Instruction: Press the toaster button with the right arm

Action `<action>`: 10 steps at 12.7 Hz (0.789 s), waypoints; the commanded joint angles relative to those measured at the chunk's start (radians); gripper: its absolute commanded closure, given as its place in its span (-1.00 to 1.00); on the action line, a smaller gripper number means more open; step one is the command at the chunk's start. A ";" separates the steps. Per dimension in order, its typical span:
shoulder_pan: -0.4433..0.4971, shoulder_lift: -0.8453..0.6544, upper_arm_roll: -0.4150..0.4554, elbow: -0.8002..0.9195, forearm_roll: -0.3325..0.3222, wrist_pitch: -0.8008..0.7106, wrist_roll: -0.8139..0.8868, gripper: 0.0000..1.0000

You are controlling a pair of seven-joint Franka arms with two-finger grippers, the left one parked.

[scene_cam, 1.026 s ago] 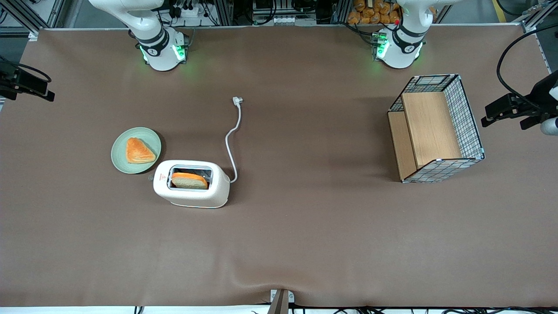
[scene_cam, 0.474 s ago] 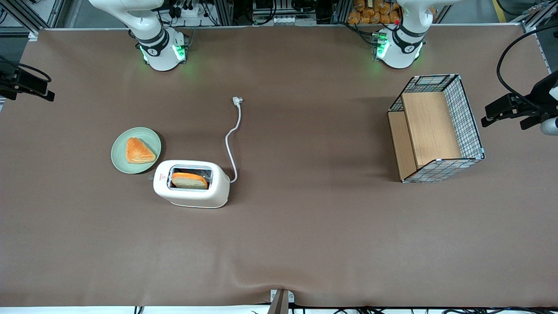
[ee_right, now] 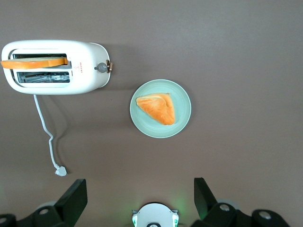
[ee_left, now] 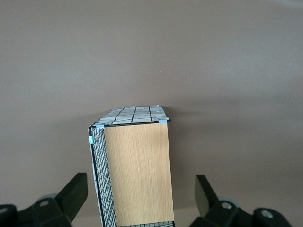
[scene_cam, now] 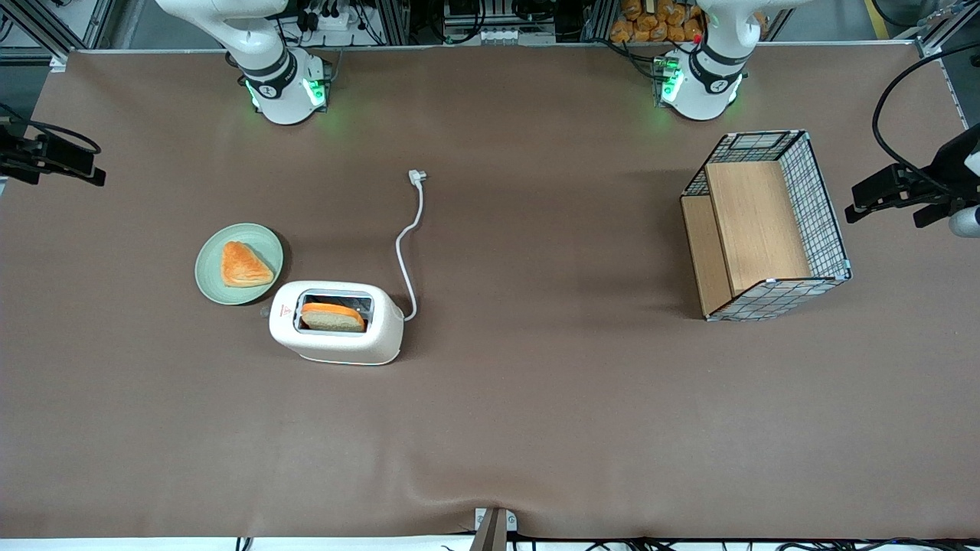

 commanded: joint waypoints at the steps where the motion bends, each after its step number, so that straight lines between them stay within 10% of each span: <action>1: -0.002 0.047 0.004 0.042 0.038 -0.018 0.010 -1.00; 10: 0.035 0.179 0.004 0.033 0.092 0.058 0.007 -1.00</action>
